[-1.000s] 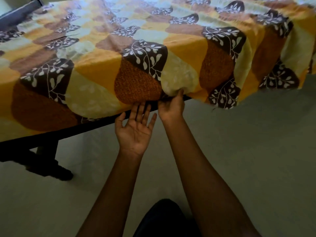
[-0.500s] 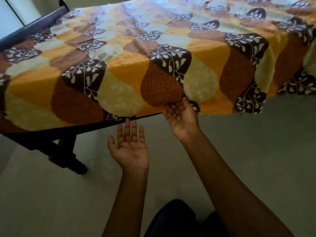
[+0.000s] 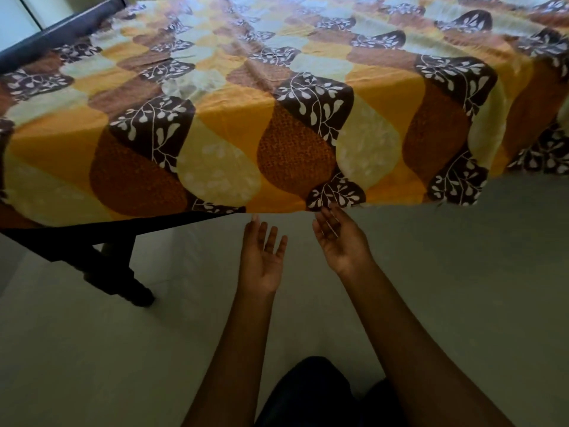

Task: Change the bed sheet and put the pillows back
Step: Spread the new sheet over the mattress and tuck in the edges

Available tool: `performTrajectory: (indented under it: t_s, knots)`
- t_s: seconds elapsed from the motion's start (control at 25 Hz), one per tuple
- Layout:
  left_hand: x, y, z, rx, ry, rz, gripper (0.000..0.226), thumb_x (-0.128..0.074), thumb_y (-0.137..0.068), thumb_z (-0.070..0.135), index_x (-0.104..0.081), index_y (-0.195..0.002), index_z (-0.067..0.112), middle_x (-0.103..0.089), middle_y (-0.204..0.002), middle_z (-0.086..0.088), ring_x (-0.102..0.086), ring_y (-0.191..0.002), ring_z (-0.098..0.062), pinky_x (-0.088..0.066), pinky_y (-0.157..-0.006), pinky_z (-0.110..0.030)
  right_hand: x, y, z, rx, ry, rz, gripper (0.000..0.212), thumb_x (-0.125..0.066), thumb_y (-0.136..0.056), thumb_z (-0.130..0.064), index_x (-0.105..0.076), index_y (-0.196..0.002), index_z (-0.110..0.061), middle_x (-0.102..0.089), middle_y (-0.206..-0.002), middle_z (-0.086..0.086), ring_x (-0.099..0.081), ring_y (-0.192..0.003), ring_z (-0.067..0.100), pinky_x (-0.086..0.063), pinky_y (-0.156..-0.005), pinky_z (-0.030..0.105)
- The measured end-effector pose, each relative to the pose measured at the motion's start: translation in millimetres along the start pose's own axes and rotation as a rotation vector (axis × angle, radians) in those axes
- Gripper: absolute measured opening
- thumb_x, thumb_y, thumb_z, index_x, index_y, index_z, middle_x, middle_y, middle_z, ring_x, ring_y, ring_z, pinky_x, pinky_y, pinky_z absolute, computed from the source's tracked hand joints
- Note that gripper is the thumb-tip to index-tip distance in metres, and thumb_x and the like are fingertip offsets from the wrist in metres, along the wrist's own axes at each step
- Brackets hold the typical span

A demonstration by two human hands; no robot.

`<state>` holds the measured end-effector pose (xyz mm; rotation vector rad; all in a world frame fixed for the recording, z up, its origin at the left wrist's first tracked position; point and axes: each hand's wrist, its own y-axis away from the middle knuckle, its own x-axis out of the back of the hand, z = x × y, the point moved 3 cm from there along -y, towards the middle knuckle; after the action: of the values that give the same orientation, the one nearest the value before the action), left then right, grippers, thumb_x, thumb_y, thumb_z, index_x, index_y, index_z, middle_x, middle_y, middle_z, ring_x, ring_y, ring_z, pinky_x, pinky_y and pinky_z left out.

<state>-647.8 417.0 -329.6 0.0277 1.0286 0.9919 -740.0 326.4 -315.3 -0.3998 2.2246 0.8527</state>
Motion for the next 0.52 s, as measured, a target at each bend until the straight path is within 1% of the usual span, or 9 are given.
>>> performTrajectory:
  t_s: [0.08,0.12,0.16,0.24,0.28,0.32,0.36,0.44,0.52]
  knots:
    - [-11,-12,-4,0.001,-0.058,-0.101,0.036,-0.047,-0.095,0.024,-0.046,-0.13,0.018,-0.049,-0.132,-0.004,-0.041,-0.13,-0.023,-0.044,-0.093,-0.039,17,-11,4,0.008,-0.073,0.053,0.047,-0.059,-0.089,-0.022,-0.047,-0.133,-0.009,-0.058,-0.098,0.002,-0.056,-0.086,0.013,-0.055,-0.06,0.022]
    - [-19,-17,-6,-0.009,-0.088,-0.136,0.033,-0.047,-0.095,0.023,-0.047,-0.128,0.019,-0.05,-0.13,-0.003,-0.043,-0.128,-0.023,-0.045,-0.093,-0.039,21,-17,3,0.022,-0.092,0.054,0.047,-0.061,-0.088,-0.025,-0.048,-0.131,-0.011,-0.057,-0.098,0.0,-0.056,-0.084,0.011,-0.053,-0.054,0.02]
    - [-25,-21,-8,-0.019,-0.127,-0.147,0.03,-0.047,-0.095,0.021,-0.048,-0.125,0.02,-0.052,-0.129,-0.004,-0.046,-0.125,-0.023,-0.044,-0.094,-0.039,22,-23,-1,0.043,-0.085,0.047,0.04,-0.061,-0.088,-0.026,-0.053,-0.125,-0.013,-0.058,-0.096,-0.002,-0.055,-0.081,0.009,-0.05,-0.05,0.017]
    - [-28,-26,-11,-0.041,-0.197,-0.086,0.025,-0.052,-0.093,0.017,-0.051,-0.118,0.019,-0.054,-0.127,-0.007,-0.049,-0.121,-0.026,-0.044,-0.095,-0.039,23,-30,-10,0.088,0.034,0.055,0.014,-0.059,-0.09,-0.021,-0.06,-0.103,-0.017,-0.059,-0.088,-0.005,-0.053,-0.073,0.004,-0.045,-0.045,0.015]
    - [-26,-28,-11,-0.058,-0.23,-0.037,0.025,-0.056,-0.091,0.015,-0.052,-0.116,0.018,-0.055,-0.123,-0.007,-0.051,-0.12,-0.027,-0.044,-0.094,-0.039,24,-33,-13,0.097,0.112,0.071,0.004,-0.059,-0.09,-0.019,-0.06,-0.094,-0.018,-0.059,-0.084,-0.005,-0.052,-0.069,0.004,-0.044,-0.045,0.015]
    - [-23,-31,-9,-0.082,-0.268,0.012,0.027,-0.059,-0.089,0.014,-0.053,-0.115,0.016,-0.056,-0.121,-0.008,-0.052,-0.117,-0.027,-0.044,-0.093,-0.039,24,-36,-16,0.095,0.183,0.09,0.002,-0.06,-0.089,-0.017,-0.06,-0.088,-0.019,-0.059,-0.08,-0.004,-0.052,-0.067,0.004,-0.043,-0.047,0.016]
    - [-20,-36,-7,-0.114,-0.309,0.057,0.031,-0.062,-0.087,0.013,-0.054,-0.117,0.014,-0.057,-0.121,-0.008,-0.053,-0.113,-0.027,-0.046,-0.09,-0.039,25,-41,-18,0.085,0.249,0.119,0.005,-0.062,-0.088,-0.017,-0.059,-0.084,-0.019,-0.058,-0.077,-0.002,-0.052,-0.066,0.005,-0.042,-0.051,0.018]
    - [-18,-47,-3,-0.171,-0.375,0.124,0.037,-0.066,-0.084,0.013,-0.055,-0.119,0.009,-0.057,-0.125,-0.01,-0.055,-0.105,-0.024,-0.05,-0.079,-0.036,22,-54,-21,0.065,0.331,0.174,0.011,-0.064,-0.087,-0.017,-0.057,-0.078,-0.016,-0.057,-0.073,0.001,-0.052,-0.066,0.008,-0.039,-0.055,0.022]
    - [-20,-51,-2,-0.188,-0.409,0.165,0.035,-0.069,-0.083,0.014,-0.056,-0.115,0.009,-0.057,-0.127,-0.013,-0.056,-0.101,-0.023,-0.051,-0.07,-0.032,16,-64,-20,0.041,0.335,0.195,0.015,-0.064,-0.087,-0.017,-0.056,-0.075,-0.014,-0.056,-0.071,0.003,-0.05,-0.065,0.01,-0.036,-0.055,0.023]
